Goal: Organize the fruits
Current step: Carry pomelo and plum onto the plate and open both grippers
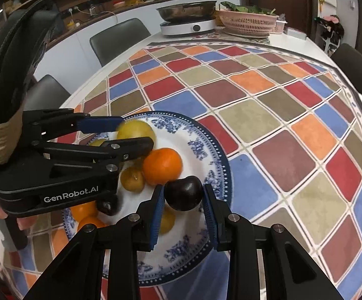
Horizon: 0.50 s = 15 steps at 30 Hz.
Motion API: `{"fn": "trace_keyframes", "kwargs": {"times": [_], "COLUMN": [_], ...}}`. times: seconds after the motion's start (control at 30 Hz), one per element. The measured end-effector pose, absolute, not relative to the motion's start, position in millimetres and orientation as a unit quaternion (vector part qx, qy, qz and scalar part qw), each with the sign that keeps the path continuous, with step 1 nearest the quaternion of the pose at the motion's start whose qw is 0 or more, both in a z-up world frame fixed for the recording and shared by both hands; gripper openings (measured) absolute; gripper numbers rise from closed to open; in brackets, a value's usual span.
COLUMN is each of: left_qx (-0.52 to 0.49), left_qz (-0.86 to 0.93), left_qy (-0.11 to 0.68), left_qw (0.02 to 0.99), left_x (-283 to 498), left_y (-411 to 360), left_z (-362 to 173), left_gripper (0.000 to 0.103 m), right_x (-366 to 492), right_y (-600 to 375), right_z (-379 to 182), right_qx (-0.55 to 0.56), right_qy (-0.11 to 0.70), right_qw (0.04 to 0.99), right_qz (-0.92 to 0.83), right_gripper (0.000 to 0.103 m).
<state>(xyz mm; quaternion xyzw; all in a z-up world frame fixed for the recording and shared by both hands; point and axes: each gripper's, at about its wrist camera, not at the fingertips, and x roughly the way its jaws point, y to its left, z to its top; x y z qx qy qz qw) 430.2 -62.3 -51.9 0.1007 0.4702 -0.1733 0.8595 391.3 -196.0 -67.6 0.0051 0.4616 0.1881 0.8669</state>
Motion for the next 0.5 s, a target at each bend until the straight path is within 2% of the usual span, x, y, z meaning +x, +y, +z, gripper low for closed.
{"fn": "trace_keyframes", "kwargs": {"times": [0.07,0.23,0.3,0.43,0.5], "left_qx": [0.103,0.101,0.090,0.078,0.077], "left_qz": [-0.171,-0.139,-0.135,-0.119,-0.113], "left_qy": [0.461,0.440,0.433,0.418,0.406], "left_qw": [0.864,0.881,0.887,0.897,0.904], "left_x": [426,401,386,353,334], "left_y": [-61,-53,-48,-41,-39], "left_z": [-46,-30,-24,-15,-9], "left_gripper": [0.052,0.052,0.052,0.055,0.058], "right_x": [390,380,369,348,337], "right_y": [-196,-199,-201,-207,-211], "right_z": [-67,-58,-51,-39,-32], "right_qx": [0.008,0.010,0.006,0.000,0.004], "right_qy": [0.462,0.450,0.439,0.418,0.411], "right_qw": [0.867,0.875,0.882,0.896,0.901], "right_qz": [0.187,0.179,0.171,0.149,0.140], "right_gripper": [0.039,0.040,0.049,0.053,0.061]}}
